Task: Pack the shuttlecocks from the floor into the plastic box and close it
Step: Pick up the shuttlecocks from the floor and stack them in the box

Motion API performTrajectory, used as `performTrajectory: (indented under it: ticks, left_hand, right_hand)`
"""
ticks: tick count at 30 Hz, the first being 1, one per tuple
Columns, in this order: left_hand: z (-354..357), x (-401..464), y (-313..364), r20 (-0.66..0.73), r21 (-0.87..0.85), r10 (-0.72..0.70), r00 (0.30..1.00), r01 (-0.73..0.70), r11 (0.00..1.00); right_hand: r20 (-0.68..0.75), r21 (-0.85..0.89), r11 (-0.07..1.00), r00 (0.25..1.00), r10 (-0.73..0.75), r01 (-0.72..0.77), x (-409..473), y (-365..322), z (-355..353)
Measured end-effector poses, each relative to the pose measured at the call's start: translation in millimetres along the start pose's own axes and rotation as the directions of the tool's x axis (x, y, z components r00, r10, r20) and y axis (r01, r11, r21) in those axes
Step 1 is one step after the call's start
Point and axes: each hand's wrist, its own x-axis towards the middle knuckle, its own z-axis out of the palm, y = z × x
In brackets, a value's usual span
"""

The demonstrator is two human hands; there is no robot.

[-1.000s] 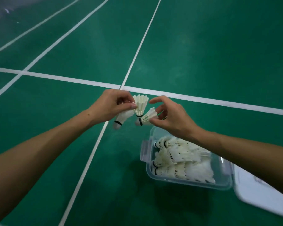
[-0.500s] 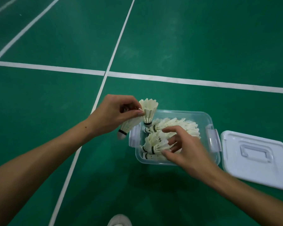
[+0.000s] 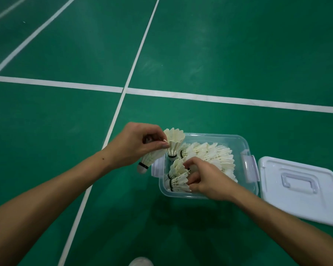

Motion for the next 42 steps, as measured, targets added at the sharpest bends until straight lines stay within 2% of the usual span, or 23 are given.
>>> performTrajectory:
  ticks: [2, 5, 9, 11, 14, 16, 19, 23, 25, 28, 31, 36, 40, 42]
  left_hand:
    - [0.4, 0.4, -0.4, 0.032, 0.008, -0.004, 0.999, 0.004, 1.000]
    - [0.7, 1.5, -0.6, 0.064, 0.035, 0.007, 0.998, -0.009, 0.999]
    - [3.5, 5.9, 5.3, 0.137, 0.104, 0.070, 0.988, -0.085, 0.991]
    - [6.6, 9.4, 11.1, 0.177, 0.129, 0.096, 0.979, -0.120, 0.984]
    - [14.0, 18.0, 21.9, 0.238, 0.177, 0.143, 0.961, -0.188, 0.966]
    - [20.4, 25.1, 30.0, 0.276, 0.209, 0.178, 0.945, -0.240, 0.948]
    - [28.2, 34.6, 39.8, 0.322, 0.243, 0.211, 0.923, -0.295, 0.924]
    - [32.3, 40.1, 46.3, 0.333, 0.235, 0.234, 0.913, -0.321, 0.917]
    - [34.6, 37.9, 46.5, 0.313, 0.232, 0.209, 0.927, -0.288, 0.929]
    - [32.4, 31.1, 40.4, 0.273, 0.253, 0.192, 0.943, -0.263, 0.931]
    - [25.5, 25.2, 34.0, 0.236, 0.249, 0.168, 0.957, -0.227, 0.942]
    - [24.2, 21.5, 33.2, 0.192, 0.234, 0.158, 0.969, -0.202, 0.951]
    - [27.0, 22.1, 31.9, 0.184, 0.241, 0.153, 0.971, -0.195, 0.951]
    - [28.0, 23.2, 31.7, 0.188, 0.241, 0.158, 0.970, -0.201, 0.950]
  right_hand:
    - [0.086, 0.149, 0.989, 0.996, 0.003, -0.016, -3.3, -1.0, -12.2]
    - [0.120, 0.318, 0.948, 0.992, -0.036, -0.004, -13.8, -2.8, -22.5]
    - [0.055, 0.357, 0.933, 0.996, -0.070, 0.046, -28.2, -1.1, -27.0]
    - [-0.034, 0.353, 0.932, 0.997, -0.075, 0.083, -36.2, -2.4, -34.2]
    - [-0.295, 0.280, 0.934, 0.946, -0.135, 0.221, -46.2, -6.8, -47.5]
    - [-0.412, 0.151, 0.943, 0.886, -0.212, 0.296, -49.0, -10.9, -51.0]
    - [-0.437, -0.063, 0.943, 0.841, -0.319, 0.326, -46.8, -12.8, -46.1]
    - [-0.423, -0.201, 0.929, 0.828, -0.369, 0.312, -43.9, -4.3, -36.3]
    - [-0.473, -0.227, 0.924, 0.795, -0.380, 0.306, -48.5, 2.6, -32.8]
    - [-0.579, -0.165, 0.947, 0.750, -0.320, 0.276, -64.6, 15.1, -26.9]
    - [-0.589, -0.149, 0.958, 0.756, -0.286, 0.246, -77.7, 25.9, -14.0]
    - [-0.568, -0.257, 0.944, 0.758, -0.321, 0.207, -68.6, 28.2, 4.1]
    - [-0.496, -0.363, 0.916, 0.797, -0.343, 0.169, -56.6, 26.8, 9.9]
    - [-0.448, -0.369, 0.920, 0.843, -0.298, 0.130, -50.3, 26.9, 5.6]
